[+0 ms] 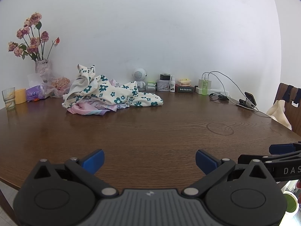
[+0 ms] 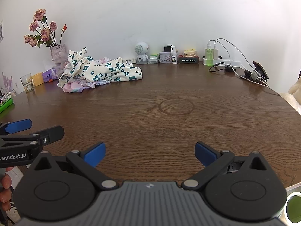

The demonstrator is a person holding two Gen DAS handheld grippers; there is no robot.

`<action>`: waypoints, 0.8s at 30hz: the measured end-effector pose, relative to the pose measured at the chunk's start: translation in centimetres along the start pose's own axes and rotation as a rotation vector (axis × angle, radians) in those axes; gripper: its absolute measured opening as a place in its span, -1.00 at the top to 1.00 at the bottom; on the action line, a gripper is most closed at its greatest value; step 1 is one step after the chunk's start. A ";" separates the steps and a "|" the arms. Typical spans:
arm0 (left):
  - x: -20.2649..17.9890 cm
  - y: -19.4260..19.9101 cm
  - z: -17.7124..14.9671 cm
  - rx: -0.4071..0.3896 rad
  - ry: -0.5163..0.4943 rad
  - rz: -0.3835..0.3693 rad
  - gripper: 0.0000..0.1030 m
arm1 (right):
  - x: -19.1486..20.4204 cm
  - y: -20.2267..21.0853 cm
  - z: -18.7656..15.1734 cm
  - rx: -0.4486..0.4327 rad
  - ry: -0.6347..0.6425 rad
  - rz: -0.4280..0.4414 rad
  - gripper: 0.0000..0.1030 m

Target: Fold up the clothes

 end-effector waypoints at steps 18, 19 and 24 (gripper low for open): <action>0.0 0.0 0.2 -0.007 -0.001 -0.005 -1.00 | 0.2 -0.1 0.2 -0.001 0.003 0.004 -1.00; 0.0 0.1 0.2 -0.008 -0.001 -0.006 -1.00 | 0.2 -0.1 0.2 -0.001 0.002 0.004 -1.00; 0.0 0.1 0.2 -0.009 -0.003 -0.003 -1.00 | 0.3 -0.1 0.1 0.000 0.003 0.003 -1.00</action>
Point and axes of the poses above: each gripper's, at about its wrist camera, not at the fingertips, and y roughly against the way its jaws point, x to its left, z to its top, the point moved 8 cm from there along -y, roughly the way its jaws point, and after that the axes turned 14 degrees about -x, right-handed, at the moved point
